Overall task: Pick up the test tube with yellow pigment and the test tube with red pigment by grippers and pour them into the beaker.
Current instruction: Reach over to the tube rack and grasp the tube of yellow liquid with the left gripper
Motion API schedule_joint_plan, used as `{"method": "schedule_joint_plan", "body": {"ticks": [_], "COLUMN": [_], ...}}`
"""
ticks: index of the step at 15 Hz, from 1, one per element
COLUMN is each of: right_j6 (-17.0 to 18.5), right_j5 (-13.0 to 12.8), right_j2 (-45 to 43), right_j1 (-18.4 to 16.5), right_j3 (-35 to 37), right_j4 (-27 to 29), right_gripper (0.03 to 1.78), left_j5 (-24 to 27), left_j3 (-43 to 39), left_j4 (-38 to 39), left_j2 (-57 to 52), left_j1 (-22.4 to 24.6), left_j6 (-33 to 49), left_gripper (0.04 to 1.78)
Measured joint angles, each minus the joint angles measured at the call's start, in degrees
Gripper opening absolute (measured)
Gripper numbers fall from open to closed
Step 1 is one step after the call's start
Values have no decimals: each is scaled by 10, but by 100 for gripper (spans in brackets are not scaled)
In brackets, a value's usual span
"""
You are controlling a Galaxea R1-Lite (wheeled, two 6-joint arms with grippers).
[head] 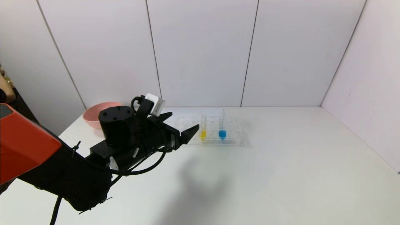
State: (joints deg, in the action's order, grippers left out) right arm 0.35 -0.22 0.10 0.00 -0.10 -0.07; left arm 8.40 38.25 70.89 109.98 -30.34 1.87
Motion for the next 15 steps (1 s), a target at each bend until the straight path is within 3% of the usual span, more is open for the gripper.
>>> {"method": "schedule_joint_plan", "body": {"ticks": [15], "right_j6": [0], "right_j5": [0], "right_j2": [0], "right_j1": [0], "right_j3": [0], "right_j4": [0], "right_gripper": [170], "left_j5": [-9], "left_j3": [211], "left_j4": [-190], "left_j2": [98], "left_j1": [0], "left_j6": [-1], "left_gripper": [176]}}
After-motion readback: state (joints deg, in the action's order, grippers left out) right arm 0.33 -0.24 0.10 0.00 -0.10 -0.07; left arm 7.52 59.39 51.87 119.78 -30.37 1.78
